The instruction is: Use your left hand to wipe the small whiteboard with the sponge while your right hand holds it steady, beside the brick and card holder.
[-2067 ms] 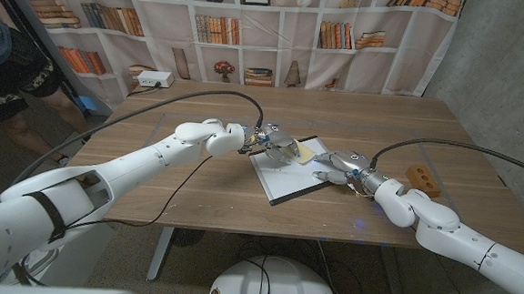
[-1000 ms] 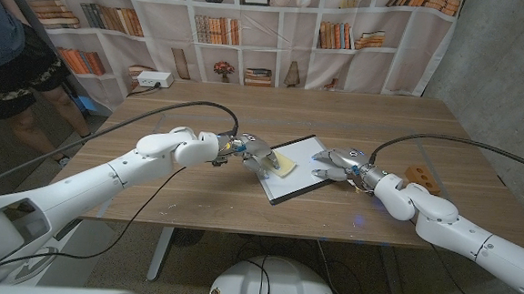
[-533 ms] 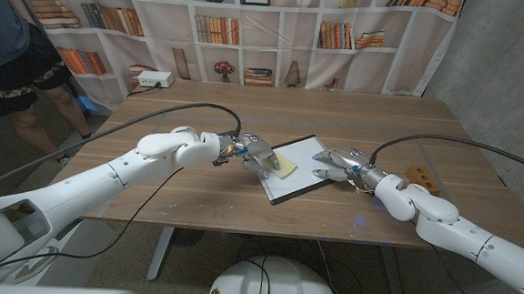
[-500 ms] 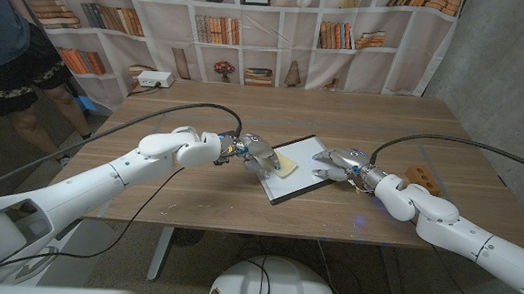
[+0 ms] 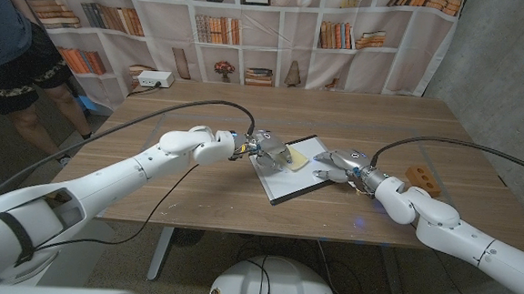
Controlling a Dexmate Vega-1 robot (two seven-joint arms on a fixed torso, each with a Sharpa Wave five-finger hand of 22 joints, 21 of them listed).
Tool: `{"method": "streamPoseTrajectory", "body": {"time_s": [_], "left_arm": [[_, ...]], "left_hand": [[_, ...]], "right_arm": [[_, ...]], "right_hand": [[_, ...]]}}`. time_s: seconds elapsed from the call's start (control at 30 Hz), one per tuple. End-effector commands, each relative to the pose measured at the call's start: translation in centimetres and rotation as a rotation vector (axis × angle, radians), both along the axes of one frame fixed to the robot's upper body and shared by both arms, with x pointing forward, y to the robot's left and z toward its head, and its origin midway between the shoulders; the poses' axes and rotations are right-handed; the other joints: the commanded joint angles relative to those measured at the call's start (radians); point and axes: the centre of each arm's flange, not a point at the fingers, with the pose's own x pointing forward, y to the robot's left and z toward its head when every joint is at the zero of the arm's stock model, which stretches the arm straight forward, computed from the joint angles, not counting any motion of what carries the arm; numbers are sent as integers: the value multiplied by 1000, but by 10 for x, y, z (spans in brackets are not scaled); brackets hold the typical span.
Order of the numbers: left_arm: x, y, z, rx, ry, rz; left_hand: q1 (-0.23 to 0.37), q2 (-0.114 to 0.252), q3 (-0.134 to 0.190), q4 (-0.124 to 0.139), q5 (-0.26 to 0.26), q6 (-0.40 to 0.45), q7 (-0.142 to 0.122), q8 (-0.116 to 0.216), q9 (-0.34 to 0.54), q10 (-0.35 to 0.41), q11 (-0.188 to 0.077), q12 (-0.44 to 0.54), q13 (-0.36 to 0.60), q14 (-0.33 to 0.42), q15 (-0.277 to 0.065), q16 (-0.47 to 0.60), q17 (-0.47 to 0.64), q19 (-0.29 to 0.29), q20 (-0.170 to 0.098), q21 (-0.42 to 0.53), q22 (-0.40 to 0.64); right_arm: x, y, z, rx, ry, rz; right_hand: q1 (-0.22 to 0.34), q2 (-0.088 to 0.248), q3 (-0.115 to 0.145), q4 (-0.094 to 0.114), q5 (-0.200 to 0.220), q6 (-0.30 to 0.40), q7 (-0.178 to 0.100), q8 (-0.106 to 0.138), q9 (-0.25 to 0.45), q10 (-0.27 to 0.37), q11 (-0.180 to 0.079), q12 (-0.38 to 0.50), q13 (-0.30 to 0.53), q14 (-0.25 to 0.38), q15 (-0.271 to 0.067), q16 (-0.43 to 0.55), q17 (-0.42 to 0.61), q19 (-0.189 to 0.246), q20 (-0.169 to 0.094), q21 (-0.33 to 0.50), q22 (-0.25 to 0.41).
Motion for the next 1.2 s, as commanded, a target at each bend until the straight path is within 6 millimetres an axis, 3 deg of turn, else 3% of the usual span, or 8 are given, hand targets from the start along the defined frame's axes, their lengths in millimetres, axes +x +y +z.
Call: {"method": "streamPoseTrajectory", "body": {"time_s": [0.03, 0.37, 0.7, 1.2], "left_arm": [[9, -14, -2, 28, 20, -39], [-17, 11, -9, 45, 44, -13], [-27, 38, -9, 36, 89, 74], [-37, 47, -8, 35, 97, 91]], "left_hand": [[-1, 3, 10, -2, 2, 6, -4, -2, 4, -4, -3, 2, 0, -6, -82, -3, 2, -5, -32, -5, 3], [-2, 3, 12, -3, 2, 6, -3, -2, 4, -3, -2, 3, 0, -4, -82, -1, 2, -6, -34, -5, 3], [-4, 3, 14, -2, 2, 6, 0, -2, 4, -3, -1, 3, -1, -5, -80, -1, 2, -6, -34, -6, 3], [-7, 2, 16, -2, 2, 5, 1, -4, 4, -4, 0, 3, -1, -4, -78, 0, 2, -8, -32, -7, 3]], "right_arm": [[-3, 2, 1, 18, -3, -5], [1, 2, 1, 10, 3, -6], [4, 3, 3, 2, 10, 1], [5, 2, 6, -8, 8, 2]], "right_hand": [[-1, -7, 5, -1, 0, 9, 3, 0, 5, 7, 10, 8, 5, 1, -77, 0, 1, 8, -74, 8, 6], [-3, -7, 5, -1, 0, 8, 3, -1, 5, 8, 9, 8, 5, 1, -77, 0, 1, 8, -74, 8, 6], [-4, -7, 5, 0, -1, 9, 3, -1, 5, 6, 10, 7, 5, 2, -77, 0, 1, 8, -73, 8, 6], [-5, -7, 6, 0, -1, 8, 3, -1, 5, 6, 9, 7, 5, 2, -77, 0, 1, 8, -73, 8, 6]]}}
